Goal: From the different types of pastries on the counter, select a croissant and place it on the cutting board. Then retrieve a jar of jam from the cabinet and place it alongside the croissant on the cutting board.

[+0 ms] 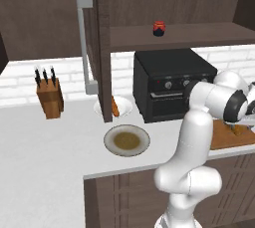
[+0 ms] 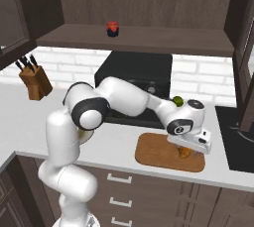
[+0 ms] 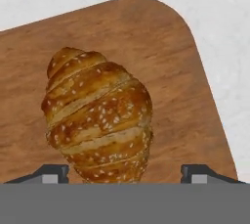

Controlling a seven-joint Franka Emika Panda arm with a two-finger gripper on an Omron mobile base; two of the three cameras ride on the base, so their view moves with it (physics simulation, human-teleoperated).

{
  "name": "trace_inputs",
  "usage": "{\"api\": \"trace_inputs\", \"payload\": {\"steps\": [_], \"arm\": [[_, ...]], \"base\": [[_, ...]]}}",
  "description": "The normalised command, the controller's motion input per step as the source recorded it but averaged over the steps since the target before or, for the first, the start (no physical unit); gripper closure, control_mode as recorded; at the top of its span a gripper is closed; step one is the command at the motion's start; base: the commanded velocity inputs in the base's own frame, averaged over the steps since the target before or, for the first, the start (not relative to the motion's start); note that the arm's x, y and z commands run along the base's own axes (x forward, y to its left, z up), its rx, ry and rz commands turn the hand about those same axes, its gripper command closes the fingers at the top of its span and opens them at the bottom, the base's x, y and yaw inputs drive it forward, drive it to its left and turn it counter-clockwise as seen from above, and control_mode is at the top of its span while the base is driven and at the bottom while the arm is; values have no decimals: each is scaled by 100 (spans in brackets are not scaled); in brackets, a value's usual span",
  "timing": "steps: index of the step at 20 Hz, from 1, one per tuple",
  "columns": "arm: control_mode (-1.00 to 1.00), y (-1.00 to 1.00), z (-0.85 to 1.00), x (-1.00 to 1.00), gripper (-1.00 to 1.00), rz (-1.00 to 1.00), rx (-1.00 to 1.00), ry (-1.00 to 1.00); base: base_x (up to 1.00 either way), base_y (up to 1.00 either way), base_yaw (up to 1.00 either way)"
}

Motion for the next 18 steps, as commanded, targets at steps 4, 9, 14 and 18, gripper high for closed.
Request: {"api": "trace_inputs", "payload": {"steps": [4, 9, 14, 18], "arm": [[-100, -17, 49, 0, -100, -4, 0, -12], [-100, -3, 40, -2, -100, -1, 0, -12], [-100, 9, 13, -27, -100, 0, -3, -21], [-100, 53, 24, -15, -100, -6, -10, -30]], "base": [[0, 0, 0], [0, 0, 0], [0, 0, 0], [0, 0, 0]]}}
